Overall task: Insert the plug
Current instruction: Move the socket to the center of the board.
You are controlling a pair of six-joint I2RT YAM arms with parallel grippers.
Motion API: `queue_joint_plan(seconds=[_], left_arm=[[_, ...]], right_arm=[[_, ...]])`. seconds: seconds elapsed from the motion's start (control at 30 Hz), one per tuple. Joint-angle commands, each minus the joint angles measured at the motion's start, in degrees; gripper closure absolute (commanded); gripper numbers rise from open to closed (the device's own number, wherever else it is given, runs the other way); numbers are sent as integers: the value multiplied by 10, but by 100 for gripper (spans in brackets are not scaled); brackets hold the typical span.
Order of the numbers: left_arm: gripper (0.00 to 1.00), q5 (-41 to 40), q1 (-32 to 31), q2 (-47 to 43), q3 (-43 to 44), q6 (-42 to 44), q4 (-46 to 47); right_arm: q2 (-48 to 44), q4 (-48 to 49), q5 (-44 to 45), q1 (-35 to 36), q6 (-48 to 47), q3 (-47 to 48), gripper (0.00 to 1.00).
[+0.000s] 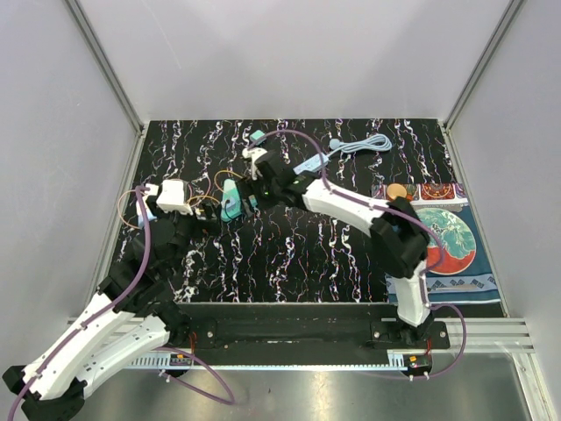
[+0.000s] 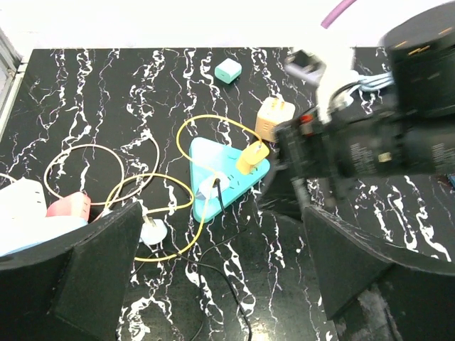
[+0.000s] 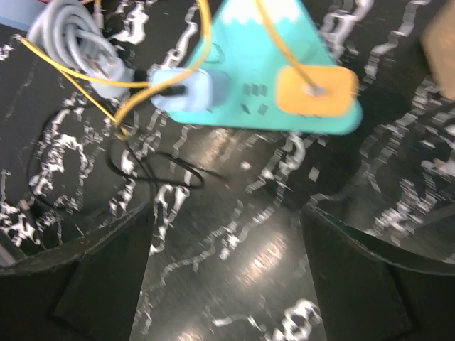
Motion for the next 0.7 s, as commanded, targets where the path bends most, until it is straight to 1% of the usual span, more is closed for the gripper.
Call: queue_joint_plan(seconds=[0.0, 0.13, 0.17, 0.23, 0.4, 0.43, 0.5, 0.63, 0.67], left_arm=[[2, 12, 2, -11, 28, 35, -20], [2, 20, 2, -31, 31, 58, -24], [2, 21, 2, -35, 30, 63, -23], [2, 17, 3, -41, 27, 75, -23], [2, -9, 2, -55, 2, 88, -11], [2, -10, 3, -55, -1, 89, -4], [2, -12, 3, -54, -3, 91, -3], [2, -16, 4, -52, -8, 98, -7], [2, -16, 5, -49, -9, 98, -7]], right_arm=[[-124, -15, 28, -56, -51, -53, 11], [-127, -14, 58, -110, -80, -48, 11], [-111, -15, 62, -134, -84, -41, 11], [-86, -13, 85, -154, -83, -6, 11], [29, -13, 165, -190, -80, 89, 10], [47, -13, 173, -193, -78, 123, 10], [99, -13, 195, -198, -76, 156, 10], [177, -21, 208, -203, -80, 251, 10], [206, -37, 211, -203, -80, 268, 10]])
